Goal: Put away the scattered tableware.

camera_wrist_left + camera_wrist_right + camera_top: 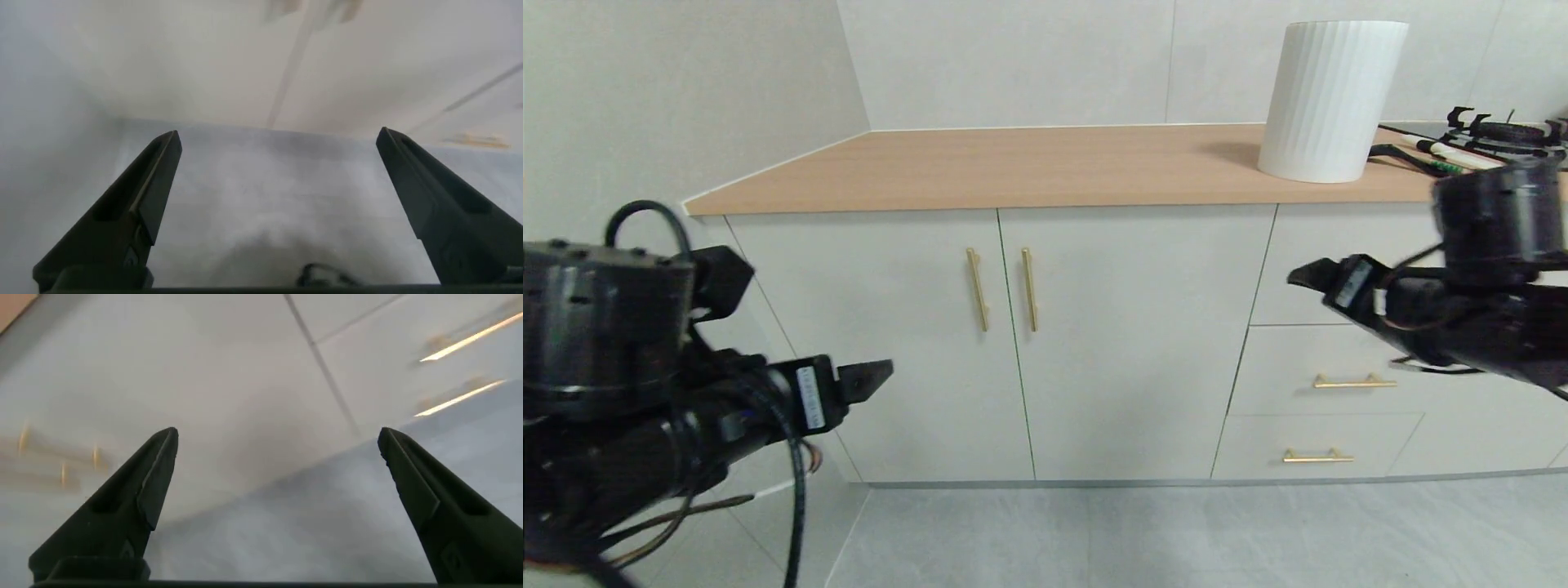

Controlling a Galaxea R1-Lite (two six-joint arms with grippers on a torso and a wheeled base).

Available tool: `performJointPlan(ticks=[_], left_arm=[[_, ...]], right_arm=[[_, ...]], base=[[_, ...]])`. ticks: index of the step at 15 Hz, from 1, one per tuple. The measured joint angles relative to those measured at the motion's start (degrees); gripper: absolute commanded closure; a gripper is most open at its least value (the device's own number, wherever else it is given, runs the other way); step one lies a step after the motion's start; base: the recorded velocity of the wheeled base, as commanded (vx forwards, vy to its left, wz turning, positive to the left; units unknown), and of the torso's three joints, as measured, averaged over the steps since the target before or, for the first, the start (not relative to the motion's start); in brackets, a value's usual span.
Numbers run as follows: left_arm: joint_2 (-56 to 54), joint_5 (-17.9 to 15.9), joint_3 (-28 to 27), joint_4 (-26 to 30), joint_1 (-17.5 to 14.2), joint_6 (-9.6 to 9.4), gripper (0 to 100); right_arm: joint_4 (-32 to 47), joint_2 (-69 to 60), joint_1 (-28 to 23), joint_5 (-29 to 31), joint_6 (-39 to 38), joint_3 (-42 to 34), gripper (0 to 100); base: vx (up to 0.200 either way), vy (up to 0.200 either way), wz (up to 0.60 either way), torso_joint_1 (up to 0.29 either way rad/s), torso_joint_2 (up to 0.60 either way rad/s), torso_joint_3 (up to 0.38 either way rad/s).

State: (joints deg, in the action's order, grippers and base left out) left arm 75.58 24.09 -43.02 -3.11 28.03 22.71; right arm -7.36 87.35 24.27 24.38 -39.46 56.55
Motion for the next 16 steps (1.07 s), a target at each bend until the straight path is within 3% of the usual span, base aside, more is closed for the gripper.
performJointPlan(ticks=[2, 5, 9, 11, 13, 16], left_arm=[[-9.65, 2.78, 7.47, 0.1, 0.09, -2.24, 0], [-28.01, 5.5, 17.05, 3.68, -1.79, -7.25, 0], [-50.04, 5.55, 23.13, 15.51, -6.97, -11.14, 0], [-59.88, 4.8, 27.1, 18.76, -10.5, -15.03, 0], [-65.72, 5.08, 32.26, 17.73, -14.63, -17.03, 0], [-69.08, 5.25, 36.91, 11.58, -21.18, -17.32, 0]], right_arm=[[0.15, -14.49, -1.12, -0.09, 6.84, -11.02, 0], [1.21, -38.47, -4.77, -0.2, 21.59, -23.56, 0], [9.47, -65.05, -11.76, 0.16, 34.45, -31.23, 0], [12.93, -74.31, -15.04, 6.38, 37.14, -32.83, 0], [14.06, -79.01, -19.1, 8.7, 38.46, -34.23, 0], [13.21, -84.68, -23.83, 7.07, 41.73, -38.53, 0]], base=[[0.0, 0.0, 0.0, 0.0, 0.0, 0.0], [0.0, 0.0, 0.0, 0.0, 0.0, 0.0], [0.0, 0.0, 0.0, 0.0, 0.0, 0.0], [0.0, 0.0, 0.0, 0.0, 0.0, 0.0], [0.0, 0.0, 0.0, 0.0, 0.0, 0.0], [0.0, 0.0, 0.0, 0.0, 0.0, 0.0]])
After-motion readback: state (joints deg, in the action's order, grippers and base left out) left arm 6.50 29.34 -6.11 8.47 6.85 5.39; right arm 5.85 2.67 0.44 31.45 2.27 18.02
